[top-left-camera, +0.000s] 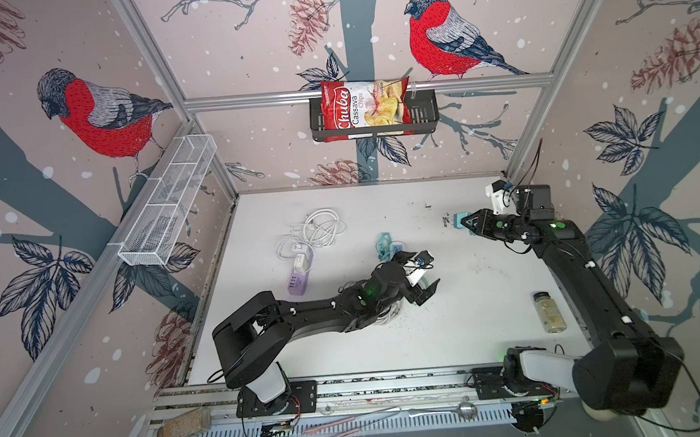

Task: Insert the plug
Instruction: 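Draw the left gripper back while the right gripper holds the teal charger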

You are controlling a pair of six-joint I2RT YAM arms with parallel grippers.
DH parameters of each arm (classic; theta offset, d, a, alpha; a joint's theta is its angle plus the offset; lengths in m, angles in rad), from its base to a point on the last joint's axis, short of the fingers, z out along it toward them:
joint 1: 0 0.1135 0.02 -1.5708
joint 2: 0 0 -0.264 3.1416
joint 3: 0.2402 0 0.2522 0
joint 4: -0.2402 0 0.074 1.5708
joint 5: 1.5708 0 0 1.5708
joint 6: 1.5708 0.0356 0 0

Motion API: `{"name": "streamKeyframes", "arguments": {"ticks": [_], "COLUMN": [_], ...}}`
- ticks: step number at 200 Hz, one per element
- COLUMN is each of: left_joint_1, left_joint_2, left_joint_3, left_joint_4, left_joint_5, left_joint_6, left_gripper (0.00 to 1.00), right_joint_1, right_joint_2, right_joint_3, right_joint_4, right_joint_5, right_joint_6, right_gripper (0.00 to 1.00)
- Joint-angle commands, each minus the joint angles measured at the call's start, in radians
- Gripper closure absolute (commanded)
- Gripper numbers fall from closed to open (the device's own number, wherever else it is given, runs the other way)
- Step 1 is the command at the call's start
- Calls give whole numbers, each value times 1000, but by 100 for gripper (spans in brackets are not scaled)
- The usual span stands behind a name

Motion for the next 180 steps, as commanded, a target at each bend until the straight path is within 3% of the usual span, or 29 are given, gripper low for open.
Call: {"name": "streamKeyframes", "arguments": {"ticks": [1, 18, 38, 63, 95, 111, 135, 180], "left_joint_1": [-23, -33, -83, -118, -115, -90, -37, -26], "left_joint_2": [3, 43, 112, 232, 364, 389, 401, 430], "left_joint_3": [46, 98, 174, 298, 445, 449, 407, 407], "left_joint_4": [-233, -300, -334, -395, -511, -539, -507, -584], "left_joint_5": [-100, -62, -35, -25, -139, -174, -130, -150], "left_joint_6": [-163, -233, -254, -324, -443, -504, -594, -638], "left_gripper": [24, 44, 59, 61, 65, 65, 66, 66], "right_joint_1": [-2, -15, -31, -50, -51, -48, -39, -16], "right_joint_2": [-13, -31, -58, -92, -114, -122, -134, -114], "right_joint_3": [-23, -33, -39, -58, -77, -81, -87, -86], "right_joint_4": [59, 70, 79, 87, 94, 92, 94, 91], "right_joint_5": [30, 48, 79, 127, 134, 132, 149, 166], "right_joint_6": [-6, 5, 17, 31, 37, 36, 36, 31], "right_gripper": [96, 96, 95, 95, 95, 95, 94, 94]}}
